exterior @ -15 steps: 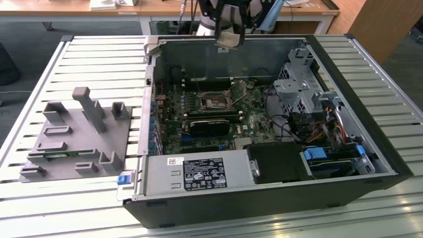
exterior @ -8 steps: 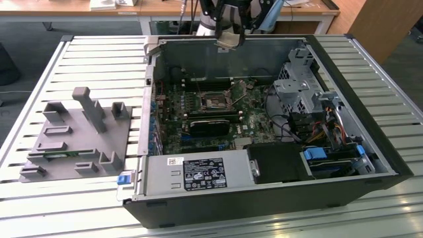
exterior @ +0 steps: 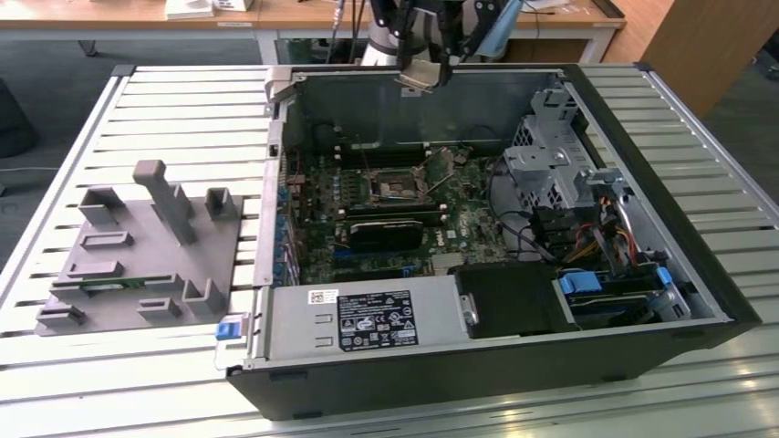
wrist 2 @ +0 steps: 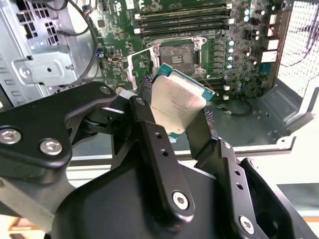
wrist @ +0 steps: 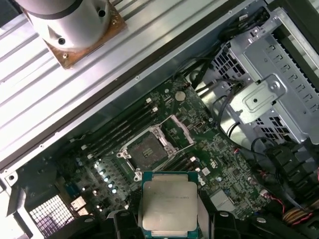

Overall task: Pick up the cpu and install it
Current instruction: 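Place the cpu into insertion slot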

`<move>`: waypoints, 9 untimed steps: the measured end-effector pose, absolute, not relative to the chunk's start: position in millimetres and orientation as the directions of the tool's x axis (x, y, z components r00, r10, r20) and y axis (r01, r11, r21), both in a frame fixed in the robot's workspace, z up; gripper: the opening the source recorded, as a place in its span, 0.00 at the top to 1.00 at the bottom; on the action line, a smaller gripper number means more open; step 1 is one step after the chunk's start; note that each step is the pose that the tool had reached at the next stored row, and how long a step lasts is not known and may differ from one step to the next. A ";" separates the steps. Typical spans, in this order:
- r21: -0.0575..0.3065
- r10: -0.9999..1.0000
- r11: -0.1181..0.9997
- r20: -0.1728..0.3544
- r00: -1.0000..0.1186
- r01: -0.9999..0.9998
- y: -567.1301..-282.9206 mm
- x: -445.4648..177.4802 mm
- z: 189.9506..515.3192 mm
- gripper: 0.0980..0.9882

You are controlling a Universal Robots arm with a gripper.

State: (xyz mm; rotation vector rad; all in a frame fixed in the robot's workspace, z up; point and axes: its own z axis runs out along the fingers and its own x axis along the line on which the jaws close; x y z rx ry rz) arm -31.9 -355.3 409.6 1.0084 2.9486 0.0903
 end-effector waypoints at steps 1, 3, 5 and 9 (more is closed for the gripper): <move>0.063 0.623 0.781 -0.004 -0.782 0.622 -355.3 -31.9 409.6 0.52; 0.062 0.643 0.764 -0.004 -0.766 0.642 -355.3 -31.9 409.5 0.52; 0.063 0.663 0.748 -0.004 -0.749 0.661 -355.3 -31.9 409.4 0.52; 0.063 0.697 0.716 -0.004 -0.717 0.695 -355.2 -31.9 409.3 0.52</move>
